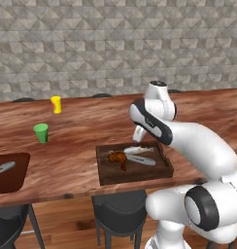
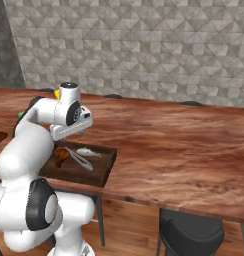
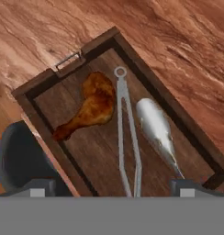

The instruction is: Gather the corn and mushroom from the fridge and place them on a tray on the dining counter. Then gather the chicken drumstick and fish from the fridge and place them on the other tray.

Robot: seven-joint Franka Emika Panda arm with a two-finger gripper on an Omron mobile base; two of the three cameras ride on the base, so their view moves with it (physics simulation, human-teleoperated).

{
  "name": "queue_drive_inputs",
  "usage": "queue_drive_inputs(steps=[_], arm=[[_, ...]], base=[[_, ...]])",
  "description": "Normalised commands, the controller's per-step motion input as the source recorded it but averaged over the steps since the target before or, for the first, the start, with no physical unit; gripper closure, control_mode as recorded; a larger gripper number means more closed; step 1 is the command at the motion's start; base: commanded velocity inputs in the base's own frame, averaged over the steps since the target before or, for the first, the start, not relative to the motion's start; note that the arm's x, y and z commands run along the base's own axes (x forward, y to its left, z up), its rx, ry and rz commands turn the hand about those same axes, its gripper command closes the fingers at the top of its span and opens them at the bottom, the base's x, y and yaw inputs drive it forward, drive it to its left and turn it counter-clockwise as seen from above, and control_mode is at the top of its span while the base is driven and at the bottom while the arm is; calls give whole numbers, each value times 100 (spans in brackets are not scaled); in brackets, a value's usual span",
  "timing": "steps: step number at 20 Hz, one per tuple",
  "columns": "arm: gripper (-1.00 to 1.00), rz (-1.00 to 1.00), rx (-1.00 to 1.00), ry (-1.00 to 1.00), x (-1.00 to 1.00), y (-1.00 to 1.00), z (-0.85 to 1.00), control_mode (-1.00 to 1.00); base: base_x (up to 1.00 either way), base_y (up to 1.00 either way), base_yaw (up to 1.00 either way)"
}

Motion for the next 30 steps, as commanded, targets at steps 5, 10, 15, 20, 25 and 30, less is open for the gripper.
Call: queue_drive_inputs(steps=[5, 10, 15, 20, 25, 30], arm=[[-100, -36, 10, -3, -100, -27, 80, -100], [-100, -46, 3, -3, -100, -4, 77, -100], [-100, -40, 0, -2, -87, 0, 53, -100], [-100, -2, 0, -6, -19, 0, 0, -100], [-100, -5, -1, -39, -81, -4, 24, -100], [-100, -13, 3, -42, -87, -24, 57, -100]], base=[[0, 0, 0], [0, 0, 0], [0, 0, 0], [0, 0, 0], [0, 0, 0], [0, 0, 0]])
